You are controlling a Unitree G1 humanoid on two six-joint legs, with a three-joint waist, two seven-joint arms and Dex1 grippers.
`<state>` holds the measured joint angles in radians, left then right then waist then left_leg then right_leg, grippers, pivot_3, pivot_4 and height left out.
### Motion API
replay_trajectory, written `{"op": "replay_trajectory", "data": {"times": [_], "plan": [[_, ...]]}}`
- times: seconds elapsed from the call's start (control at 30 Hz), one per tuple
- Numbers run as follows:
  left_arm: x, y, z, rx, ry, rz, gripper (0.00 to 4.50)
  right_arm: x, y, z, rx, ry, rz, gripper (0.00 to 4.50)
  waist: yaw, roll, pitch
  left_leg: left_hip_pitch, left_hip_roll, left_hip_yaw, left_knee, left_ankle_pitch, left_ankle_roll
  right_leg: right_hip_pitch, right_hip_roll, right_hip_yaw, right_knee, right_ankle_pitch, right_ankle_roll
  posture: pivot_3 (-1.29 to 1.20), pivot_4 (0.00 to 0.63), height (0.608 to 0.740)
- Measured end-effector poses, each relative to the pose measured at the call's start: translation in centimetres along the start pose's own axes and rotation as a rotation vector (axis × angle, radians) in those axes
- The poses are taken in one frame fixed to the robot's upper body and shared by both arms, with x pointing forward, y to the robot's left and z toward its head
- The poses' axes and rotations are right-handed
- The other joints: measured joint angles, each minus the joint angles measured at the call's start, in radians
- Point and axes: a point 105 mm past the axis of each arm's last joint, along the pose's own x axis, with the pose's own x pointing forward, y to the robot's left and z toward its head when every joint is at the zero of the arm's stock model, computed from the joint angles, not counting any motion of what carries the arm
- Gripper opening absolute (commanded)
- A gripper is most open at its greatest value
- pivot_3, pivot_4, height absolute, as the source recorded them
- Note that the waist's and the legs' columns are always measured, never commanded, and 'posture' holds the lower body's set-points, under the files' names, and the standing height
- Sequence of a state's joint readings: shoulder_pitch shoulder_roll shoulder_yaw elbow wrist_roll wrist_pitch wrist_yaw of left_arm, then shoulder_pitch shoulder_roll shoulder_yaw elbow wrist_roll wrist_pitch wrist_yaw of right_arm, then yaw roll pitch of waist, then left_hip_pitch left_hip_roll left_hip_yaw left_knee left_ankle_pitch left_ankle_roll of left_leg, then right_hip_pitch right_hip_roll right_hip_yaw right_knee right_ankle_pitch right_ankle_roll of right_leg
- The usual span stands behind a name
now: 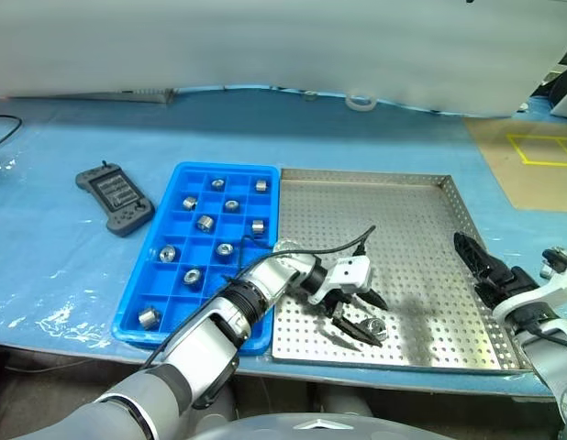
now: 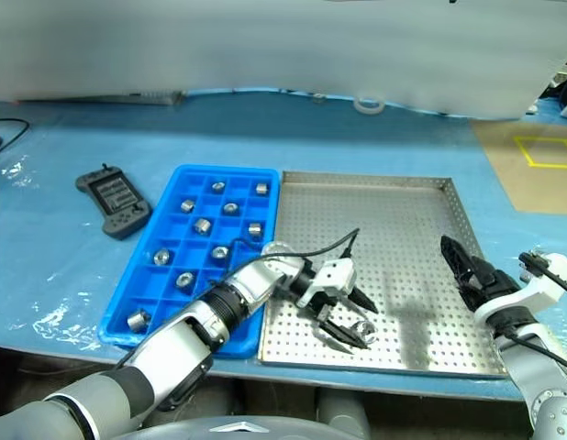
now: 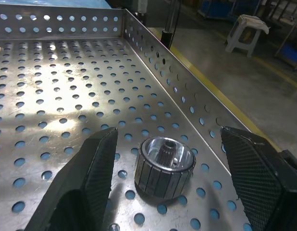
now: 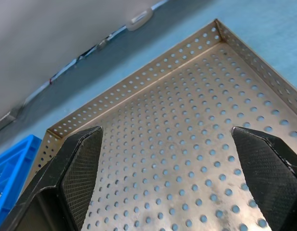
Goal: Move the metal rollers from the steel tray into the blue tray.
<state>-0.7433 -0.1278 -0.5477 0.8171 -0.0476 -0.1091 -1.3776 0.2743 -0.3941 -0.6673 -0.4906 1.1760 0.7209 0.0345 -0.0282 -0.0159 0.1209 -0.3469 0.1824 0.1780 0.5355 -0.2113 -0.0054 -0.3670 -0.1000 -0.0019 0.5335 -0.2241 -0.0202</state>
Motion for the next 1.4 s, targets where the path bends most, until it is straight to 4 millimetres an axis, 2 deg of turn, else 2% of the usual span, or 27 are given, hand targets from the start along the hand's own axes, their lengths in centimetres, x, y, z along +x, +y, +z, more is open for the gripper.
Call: {"op": "replay_trajectory", "data": {"times": [0.17,0.33,0.47,0.57,0.67,0.8,1.0,1.13,1.2,1.23,1.33,1.4], "plan": [[0.1,0.0,-0.8,0.0,0.035,0.012,3.58,-0.7,-0.5,-0.3,-0.01,0.009,-0.04,4.48,-0.022,0.002,-0.004,-0.002,-0.003,0.0,0.0,-0.002,0.003,0.0,-0.003,0.001,0.0,0.0,0.0,-0.53,0.15,0.74],[0.1,0.5,-2.0,-0.007,0.088,0.063,3.58,-1.2,-0.9,-0.5,-0.016,0.011,-0.068,4.48,-0.056,0.008,-0.013,-0.002,-0.01,0.0,0.0,-0.005,0.008,0.002,-0.009,0.001,0.0,-0.007,0.013,-0.54,0.15,0.74],[0.1,0.8,-2.6,0.0,0.116,0.099,3.58,-1.5,-1.2,-0.7,-0.025,0.014,-0.086,4.48,-0.087,0.008,-0.017,-0.003,-0.01,-0.001,0.0,-0.006,0.009,0.003,-0.01,0.0,-0.002,-0.01,0.017,-0.55,0.15,0.74],[0.0,1.1,-2.8,0.013,0.118,0.134,2.96,-1.5,-1.2,-0.8,-0.026,0.014,-0.089,4.5,-0.109,0.007,-0.017,-0.005,-0.011,-0.001,0.0,-0.006,0.01,0.003,-0.01,0.0,-0.005,-0.01,0.017,-0.54,0.15,0.74],[0.0,1.3,-2.8,0.022,0.12,0.157,2.06,-1.4,-1.1,-1.0,-0.028,0.018,-0.086,4.5,-0.13,0.008,-0.018,-0.007,-0.011,-0.002,0.0,-0.007,0.011,0.004,-0.01,0.0,-0.01,-0.01,0.017,-0.54,0.15,0.74],[-0.1,1.4,-3.1,0.027,0.123,0.17,1.73,-1.2,-0.9,-1.4,-0.035,0.031,-0.08,4.5,-0.153,0.009,-0.019,-0.01,-0.012,-0.003,0.001,-0.009,0.015,0.005,-0.011,-0.002,-0.014,-0.006,0.01,-0.53,0.15,0.74],[-0.6,2.2,-3.1,0.054,0.128,0.229,1.73,-0.1,0.3,-1.4,-0.044,0.029,-0.028,4.5,-0.173,0.009,-0.019,-0.012,-0.013,-0.004,0.003,-0.01,0.017,0.007,-0.013,-0.007,-0.015,-0.006,0.009,-0.49,0.15,0.74],[-2.3,3.7,-2.6,-0.045,0.073,0.331,1.73,0.6,2.1,-1.4,-0.07,0.056,0.075,4.5,-0.179,0.01,-0.016,-0.018,-0.013,-0.004,0.007,-0.01,0.017,0.002,-0.016,-0.009,-0.015,-0.006,0.009,-0.44,0.15,0.74],[-3.4,4.9,-1.7,-0.076,0.042,0.392,1.73,0.8,3.2,-2.1,-0.103,0.108,0.154,4.5,-0.178,0.013,-0.013,-0.021,-0.013,-0.004,0.009,-0.01,0.017,0.0,-0.018,-0.013,-0.015,-0.005,0.008,-0.39,0.15,0.74],[-4.2,5.6,-0.3,-0.076,0.004,0.422,1.73,1.0,4.1,-2.4,-0.112,0.129,0.211,4.5,-0.175,0.012,-0.01,-0.022,-0.013,-0.004,0.01,-0.01,0.017,0.0,-0.02,-0.015,-0.014,-0.003,0.006,-0.37,0.15,0.74],[-7.9,7.0,5.2,0.012,-0.13,0.489,1.73,2.1,7.2,-1.9,-0.146,0.128,0.379,4.5,-0.168,0.012,-0.005,-0.023,-0.014,-0.004,0.01,-0.007,0.022,-0.002,-0.026,-0.024,-0.013,0.003,-0.003,-0.32,0.15,0.74],[-10.5,6.7,8.1,0.087,-0.175,0.513,1.73,2.8,8.5,-1.2,-0.172,0.113,0.455,4.5,-0.153,0.011,-0.005,-0.018,-0.012,-0.004,0.009,-0.008,0.023,0.001,-0.025,-0.024,-0.012,0.003,-0.004,-0.26,0.15,0.74]]}}
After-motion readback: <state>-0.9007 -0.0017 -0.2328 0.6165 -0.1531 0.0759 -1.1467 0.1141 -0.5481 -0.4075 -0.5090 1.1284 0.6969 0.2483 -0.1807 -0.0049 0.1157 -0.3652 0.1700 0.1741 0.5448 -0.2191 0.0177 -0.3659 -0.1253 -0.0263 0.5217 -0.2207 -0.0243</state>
